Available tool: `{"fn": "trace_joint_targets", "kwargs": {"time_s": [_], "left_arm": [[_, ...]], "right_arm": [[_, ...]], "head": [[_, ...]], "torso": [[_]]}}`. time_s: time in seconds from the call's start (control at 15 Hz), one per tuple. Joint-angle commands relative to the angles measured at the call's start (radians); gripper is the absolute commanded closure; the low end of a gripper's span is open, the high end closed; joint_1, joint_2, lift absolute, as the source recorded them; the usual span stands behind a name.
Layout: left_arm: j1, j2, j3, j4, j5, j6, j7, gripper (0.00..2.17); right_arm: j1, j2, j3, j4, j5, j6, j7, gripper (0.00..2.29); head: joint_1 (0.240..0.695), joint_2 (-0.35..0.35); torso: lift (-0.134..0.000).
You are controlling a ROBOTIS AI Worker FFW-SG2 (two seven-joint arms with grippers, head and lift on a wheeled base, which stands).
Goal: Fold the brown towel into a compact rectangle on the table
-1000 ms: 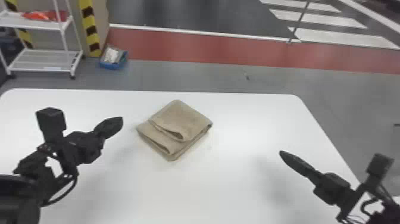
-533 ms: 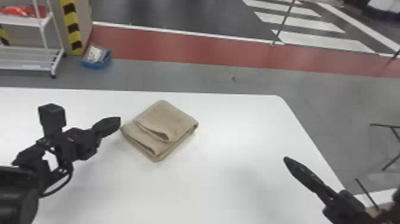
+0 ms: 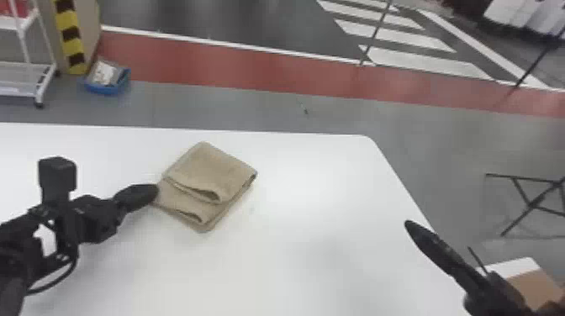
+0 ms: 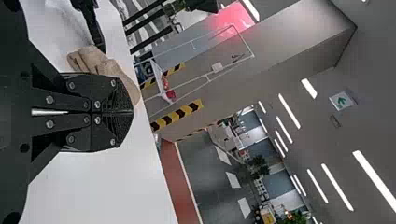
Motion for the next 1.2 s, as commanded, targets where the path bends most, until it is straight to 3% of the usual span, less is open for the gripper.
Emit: {"fn": "trace_joint_targets", "kwargs": {"time_s": [0.0,0.33,0.53,0.93,1.13], "left_arm": [[0.052,0.002,0.002,-0.083,-0.003,0.105,0.0,1.72],[0.213,0.021,0.039,-0.407,-0.007,0.393,0.006,1.72],[0.287,0.025,0.07,-0.536,-0.007,0.464,0.012,1.72],[0.318,0.035,0.125,-0.658,0.014,0.461,0.044,1.72],[0.309,0.035,0.131,-0.629,-0.007,0.424,0.053,1.72]], "right_arm": [[0.0,0.002,-0.004,0.006,-0.006,-0.003,0.0,2.01],[-0.009,0.002,-0.007,0.039,-0.01,-0.018,0.003,2.01],[-0.02,0.002,-0.007,0.059,-0.014,-0.021,0.014,2.01],[-0.026,0.002,-0.01,0.077,-0.012,-0.031,0.02,2.01],[-0.024,0.002,-0.019,0.078,-0.014,-0.028,0.029,2.01]], "head": [[0.695,-0.35],[0.695,-0.35],[0.695,-0.35],[0.695,-0.35],[0.695,-0.35]], "torso": [[-0.124],[-0.124],[-0.124],[-0.124],[-0.124]]}}
